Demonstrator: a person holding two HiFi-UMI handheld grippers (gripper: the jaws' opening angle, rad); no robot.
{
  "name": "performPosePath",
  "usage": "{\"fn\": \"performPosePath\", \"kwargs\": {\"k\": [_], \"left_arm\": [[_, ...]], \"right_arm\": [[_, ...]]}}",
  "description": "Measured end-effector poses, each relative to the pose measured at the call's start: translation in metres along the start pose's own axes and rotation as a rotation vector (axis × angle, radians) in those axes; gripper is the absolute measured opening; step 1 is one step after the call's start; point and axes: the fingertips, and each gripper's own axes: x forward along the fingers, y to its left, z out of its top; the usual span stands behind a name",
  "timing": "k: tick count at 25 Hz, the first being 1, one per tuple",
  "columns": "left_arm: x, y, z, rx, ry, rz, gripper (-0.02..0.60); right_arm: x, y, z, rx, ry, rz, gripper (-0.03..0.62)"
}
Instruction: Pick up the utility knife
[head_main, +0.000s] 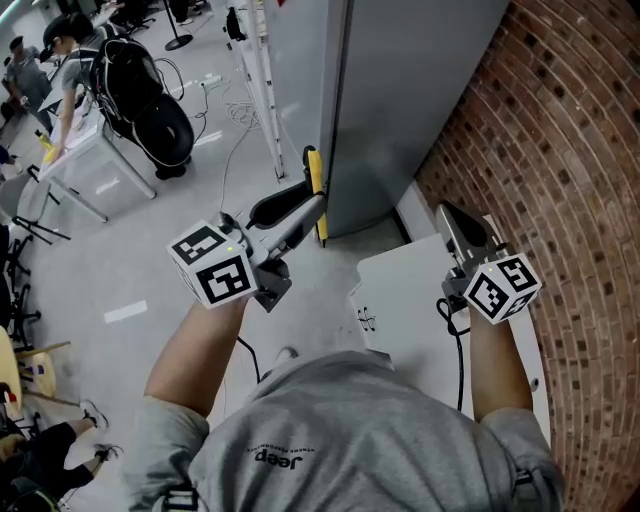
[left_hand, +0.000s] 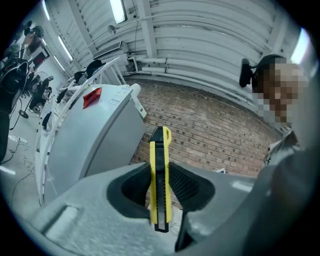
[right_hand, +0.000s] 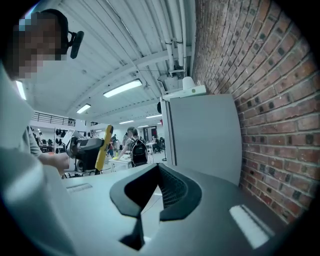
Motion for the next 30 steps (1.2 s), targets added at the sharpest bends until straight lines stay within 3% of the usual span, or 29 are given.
{"fn": "performPosePath", "kwargs": {"k": [30], "left_arm": [[0.016,-0.023,-0.021,-0.007,0.044,-0.044,0.118]], "right_arm": [[-0.031,-0.006,-0.011,0.023,-0.003,-0.027,0.008]]}}
